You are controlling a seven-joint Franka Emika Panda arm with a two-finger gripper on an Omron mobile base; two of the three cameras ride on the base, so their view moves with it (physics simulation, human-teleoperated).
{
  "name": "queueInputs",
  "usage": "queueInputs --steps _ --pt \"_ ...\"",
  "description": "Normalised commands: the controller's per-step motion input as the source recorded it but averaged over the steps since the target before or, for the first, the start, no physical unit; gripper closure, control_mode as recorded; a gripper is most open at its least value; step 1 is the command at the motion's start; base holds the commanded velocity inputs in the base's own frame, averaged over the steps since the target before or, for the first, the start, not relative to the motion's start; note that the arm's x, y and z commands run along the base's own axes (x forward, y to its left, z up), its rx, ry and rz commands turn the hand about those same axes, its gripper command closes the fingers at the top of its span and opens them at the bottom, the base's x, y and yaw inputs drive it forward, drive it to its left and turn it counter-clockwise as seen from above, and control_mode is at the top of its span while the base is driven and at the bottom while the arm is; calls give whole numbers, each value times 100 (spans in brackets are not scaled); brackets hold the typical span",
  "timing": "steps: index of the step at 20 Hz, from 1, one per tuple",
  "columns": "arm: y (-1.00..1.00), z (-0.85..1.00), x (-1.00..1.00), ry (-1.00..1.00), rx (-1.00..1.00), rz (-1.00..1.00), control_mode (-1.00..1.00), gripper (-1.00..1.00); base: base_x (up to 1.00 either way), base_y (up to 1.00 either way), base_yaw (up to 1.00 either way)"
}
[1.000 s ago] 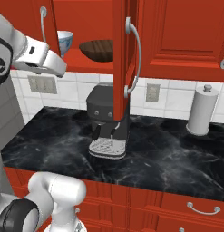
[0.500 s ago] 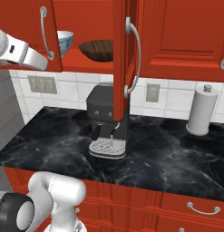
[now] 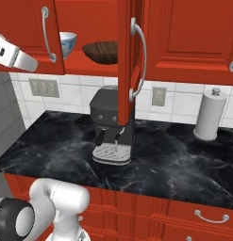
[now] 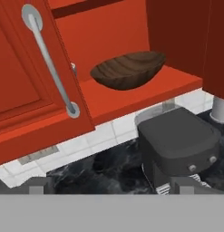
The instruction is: Move the bowls from the cabinet to the plates on the dining table.
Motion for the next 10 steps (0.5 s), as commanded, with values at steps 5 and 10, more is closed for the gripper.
queueInputs --steps 5,10 --pt "-1 1 6 0 1 23 -100 -100 0 0 0" --pt "-1 0 0 0 0 24 -100 -100 0 0 0"
